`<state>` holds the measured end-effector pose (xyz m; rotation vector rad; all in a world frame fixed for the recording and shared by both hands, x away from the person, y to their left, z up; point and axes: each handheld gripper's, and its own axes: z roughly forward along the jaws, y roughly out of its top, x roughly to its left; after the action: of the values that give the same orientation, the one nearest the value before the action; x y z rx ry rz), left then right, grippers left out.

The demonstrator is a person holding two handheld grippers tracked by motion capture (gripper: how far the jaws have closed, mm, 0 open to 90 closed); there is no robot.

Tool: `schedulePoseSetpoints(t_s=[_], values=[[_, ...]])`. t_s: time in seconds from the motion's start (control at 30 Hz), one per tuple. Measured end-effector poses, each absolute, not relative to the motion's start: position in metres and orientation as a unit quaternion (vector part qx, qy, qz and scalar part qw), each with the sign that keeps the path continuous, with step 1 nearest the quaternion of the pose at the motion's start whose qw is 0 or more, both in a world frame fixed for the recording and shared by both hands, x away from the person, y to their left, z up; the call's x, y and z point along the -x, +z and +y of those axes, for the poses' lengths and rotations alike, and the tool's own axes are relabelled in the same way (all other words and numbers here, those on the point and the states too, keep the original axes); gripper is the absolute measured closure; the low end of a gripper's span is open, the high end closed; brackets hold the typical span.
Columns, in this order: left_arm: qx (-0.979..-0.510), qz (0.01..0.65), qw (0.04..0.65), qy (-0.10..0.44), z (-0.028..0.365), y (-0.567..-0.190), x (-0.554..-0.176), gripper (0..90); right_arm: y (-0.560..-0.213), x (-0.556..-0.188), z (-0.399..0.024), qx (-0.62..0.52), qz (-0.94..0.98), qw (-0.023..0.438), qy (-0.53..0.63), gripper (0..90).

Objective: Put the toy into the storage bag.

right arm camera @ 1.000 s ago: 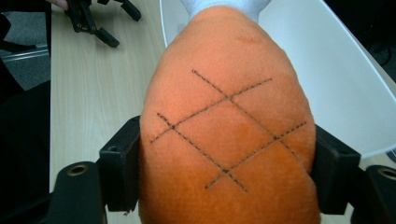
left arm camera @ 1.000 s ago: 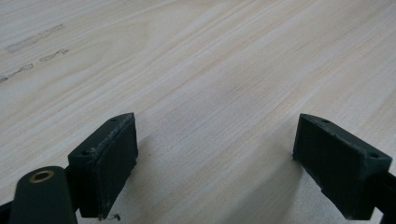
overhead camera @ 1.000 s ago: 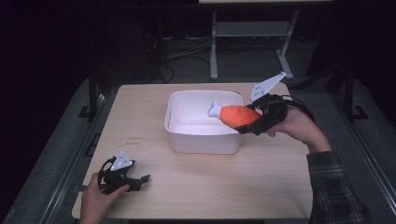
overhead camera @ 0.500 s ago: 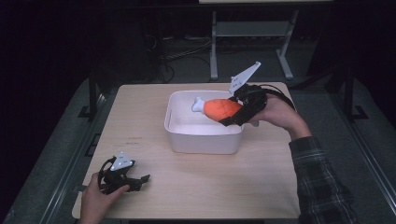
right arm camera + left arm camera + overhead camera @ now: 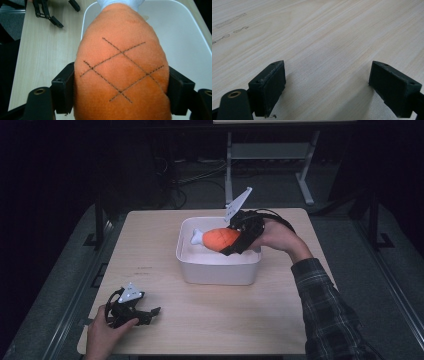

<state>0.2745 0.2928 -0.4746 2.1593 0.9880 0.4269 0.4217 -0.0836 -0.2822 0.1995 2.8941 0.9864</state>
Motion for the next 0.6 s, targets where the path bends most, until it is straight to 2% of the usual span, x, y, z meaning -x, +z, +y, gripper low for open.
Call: schedulePoseSetpoints(t_s=[0.6], values=[[-0.837, 0.381, 0.355, 0.166, 0.293, -0.474, -0.275, 13.2, -0.307, -0.430, -0.066, -0.062, 0.952, 0.024, 0.299, 22.6]])
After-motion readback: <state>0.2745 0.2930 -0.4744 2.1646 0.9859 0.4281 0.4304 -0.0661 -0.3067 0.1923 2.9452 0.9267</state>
